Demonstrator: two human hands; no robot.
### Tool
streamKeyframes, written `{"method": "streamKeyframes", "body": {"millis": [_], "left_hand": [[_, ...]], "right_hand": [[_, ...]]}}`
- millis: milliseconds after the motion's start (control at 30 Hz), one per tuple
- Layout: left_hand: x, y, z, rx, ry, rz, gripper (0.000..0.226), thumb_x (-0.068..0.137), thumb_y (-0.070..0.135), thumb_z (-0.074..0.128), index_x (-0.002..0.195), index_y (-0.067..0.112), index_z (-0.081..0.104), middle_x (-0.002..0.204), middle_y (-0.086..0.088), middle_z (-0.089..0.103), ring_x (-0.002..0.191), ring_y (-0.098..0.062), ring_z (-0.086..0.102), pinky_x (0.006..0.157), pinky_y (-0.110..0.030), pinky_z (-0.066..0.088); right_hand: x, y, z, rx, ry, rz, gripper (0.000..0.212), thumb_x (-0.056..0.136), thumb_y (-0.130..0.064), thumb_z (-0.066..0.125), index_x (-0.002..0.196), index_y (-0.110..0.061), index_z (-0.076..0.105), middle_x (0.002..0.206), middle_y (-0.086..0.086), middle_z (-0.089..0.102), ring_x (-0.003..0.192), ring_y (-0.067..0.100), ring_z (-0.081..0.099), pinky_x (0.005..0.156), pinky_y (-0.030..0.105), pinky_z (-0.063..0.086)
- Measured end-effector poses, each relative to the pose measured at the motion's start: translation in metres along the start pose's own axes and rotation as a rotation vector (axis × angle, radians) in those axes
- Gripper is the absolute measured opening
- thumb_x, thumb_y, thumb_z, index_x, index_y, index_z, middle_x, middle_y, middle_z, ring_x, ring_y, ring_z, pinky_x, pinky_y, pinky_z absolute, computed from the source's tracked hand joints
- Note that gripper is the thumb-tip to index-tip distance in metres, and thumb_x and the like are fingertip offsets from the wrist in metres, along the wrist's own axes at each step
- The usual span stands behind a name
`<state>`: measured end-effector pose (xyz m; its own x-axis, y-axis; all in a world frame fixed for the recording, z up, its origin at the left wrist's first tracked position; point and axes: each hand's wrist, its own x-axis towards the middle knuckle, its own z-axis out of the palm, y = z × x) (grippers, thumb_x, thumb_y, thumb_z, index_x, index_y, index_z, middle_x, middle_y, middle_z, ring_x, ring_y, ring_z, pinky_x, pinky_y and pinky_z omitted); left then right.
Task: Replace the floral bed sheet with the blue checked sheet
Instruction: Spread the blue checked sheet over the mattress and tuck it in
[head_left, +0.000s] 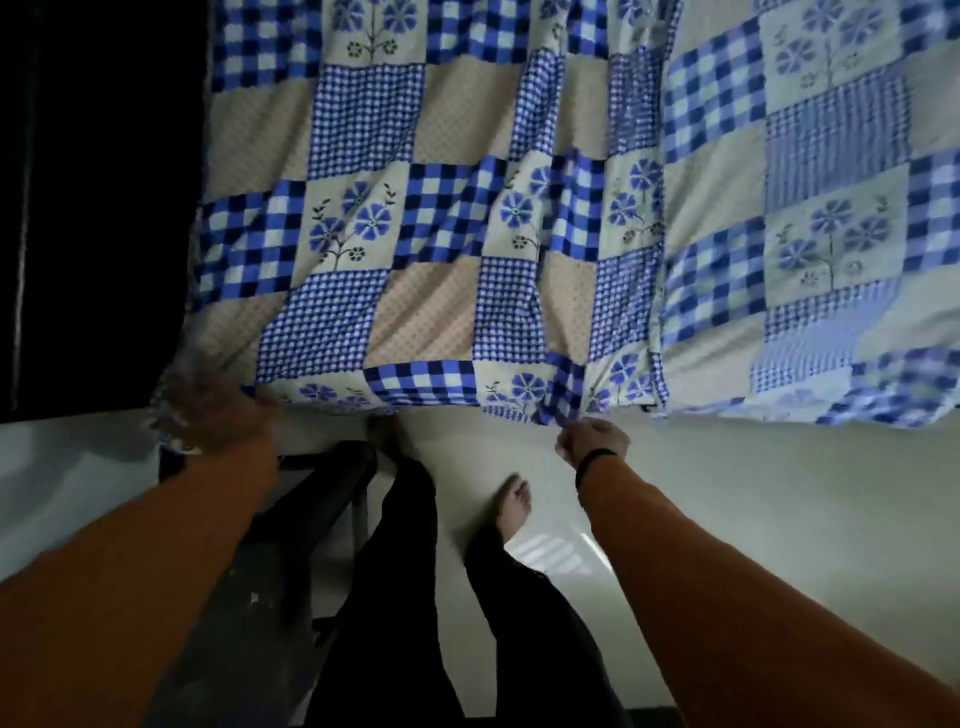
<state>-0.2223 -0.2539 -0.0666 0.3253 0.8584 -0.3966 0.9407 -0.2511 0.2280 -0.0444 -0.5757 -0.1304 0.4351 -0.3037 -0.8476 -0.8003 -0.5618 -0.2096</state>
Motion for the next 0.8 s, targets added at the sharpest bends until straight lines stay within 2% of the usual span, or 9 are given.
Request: {"method": "streamKeyframes", "body": {"millis": [33, 67, 133, 233, 300, 400, 533, 633, 800], "left_hand": [[-0.005, 0.003, 0.011, 0.052, -0.003, 0.099, 0.071, 0.089, 0.028, 0.072, 0.149, 0.009, 0.040, 0.153, -0.024, 0.039, 0.142, -0.045, 0.034, 0.114, -0.059, 0.031], [-0.020, 0.021, 0.023, 0.073, -0.025, 0.224, 0.071, 0.088, 0.031, 0.071, 0.149, 0.011, 0.040, 0.153, -0.023, 0.039, 0.141, -0.043, 0.034, 0.113, -0.059, 0.031], [-0.052, 0.061, 0.065, 0.039, -0.127, 0.447, 0.065, 0.089, 0.037, 0.065, 0.146, 0.012, 0.045, 0.149, -0.021, 0.043, 0.139, -0.042, 0.039, 0.109, -0.057, 0.036], [-0.114, 0.142, 0.106, -0.027, -0.297, 0.655, 0.067, 0.085, 0.050, 0.046, 0.139, 0.013, 0.055, 0.139, -0.017, 0.054, 0.131, -0.039, 0.049, 0.105, -0.049, 0.044], [-0.143, 0.194, 0.120, -0.039, -0.473, 0.664, 0.063, 0.085, 0.046, 0.049, 0.139, 0.014, 0.055, 0.137, -0.013, 0.056, 0.130, -0.035, 0.049, 0.106, -0.046, 0.043], [-0.167, 0.258, 0.132, -0.033, -0.576, 0.715, 0.058, 0.085, 0.045, 0.051, 0.134, 0.015, 0.058, 0.128, -0.013, 0.062, 0.122, -0.034, 0.055, 0.102, -0.043, 0.045], [-0.198, 0.350, 0.146, -0.054, -0.637, 0.743, 0.038, 0.095, 0.027, 0.064, 0.131, 0.013, 0.059, 0.121, -0.012, 0.068, 0.112, -0.030, 0.064, 0.095, -0.036, 0.049], [-0.208, 0.402, 0.161, -0.107, -0.633, 0.709, 0.037, 0.098, 0.027, 0.062, 0.132, 0.015, 0.058, 0.123, -0.011, 0.068, 0.112, -0.029, 0.065, 0.094, -0.033, 0.048], [-0.208, 0.480, 0.187, -0.213, -0.627, 0.568, 0.039, 0.102, 0.029, 0.057, 0.138, 0.017, 0.051, 0.134, -0.010, 0.062, 0.115, -0.031, 0.062, 0.094, -0.039, 0.049]], "right_hand": [[0.004, 0.015, -0.005, -0.099, -0.008, 0.016, 0.026, 0.091, -0.002, 0.062, 0.069, -0.015, 0.058, 0.055, -0.003, 0.059, 0.059, 0.013, 0.061, 0.050, 0.015, 0.048], [0.009, 0.033, -0.013, -0.086, 0.022, 0.046, 0.023, 0.089, -0.005, 0.064, 0.067, -0.013, 0.062, 0.049, -0.006, 0.060, 0.055, 0.010, 0.063, 0.053, 0.015, 0.051], [0.013, 0.064, -0.039, 0.007, 0.138, 0.054, 0.017, 0.082, -0.013, 0.071, 0.066, -0.006, 0.070, 0.050, -0.001, 0.067, 0.055, 0.015, 0.070, 0.067, 0.032, 0.063], [0.023, 0.088, -0.080, 0.052, 0.102, -0.035, 0.009, 0.078, -0.016, 0.074, 0.075, -0.008, 0.075, 0.053, 0.007, 0.069, 0.054, 0.023, 0.072, 0.067, 0.046, 0.064], [0.030, 0.080, -0.116, 0.023, 0.133, -0.124, 0.008, 0.078, -0.018, 0.072, 0.072, -0.012, 0.072, 0.052, 0.003, 0.069, 0.059, 0.024, 0.073, 0.071, 0.046, 0.064], [0.047, 0.052, -0.165, -0.027, 0.188, -0.256, 0.015, 0.078, -0.021, 0.068, 0.064, -0.016, 0.068, 0.057, 0.004, 0.071, 0.070, 0.030, 0.073, 0.077, 0.044, 0.062], [0.047, -0.007, -0.256, -0.008, 0.311, -0.442, 0.013, 0.087, -0.018, 0.066, 0.077, -0.011, 0.069, 0.073, 0.006, 0.069, 0.074, 0.024, 0.064, 0.082, 0.036, 0.056], [0.065, -0.044, -0.318, 0.016, 0.410, -0.512, 0.019, 0.092, -0.017, 0.063, 0.089, 0.001, 0.068, 0.084, 0.013, 0.069, 0.080, 0.027, 0.061, 0.074, 0.033, 0.046], [0.114, -0.103, -0.417, 0.074, 0.526, -0.591, 0.014, 0.096, -0.020, 0.063, 0.096, -0.006, 0.066, 0.093, 0.009, 0.071, 0.083, 0.024, 0.064, 0.073, 0.027, 0.045]]}}
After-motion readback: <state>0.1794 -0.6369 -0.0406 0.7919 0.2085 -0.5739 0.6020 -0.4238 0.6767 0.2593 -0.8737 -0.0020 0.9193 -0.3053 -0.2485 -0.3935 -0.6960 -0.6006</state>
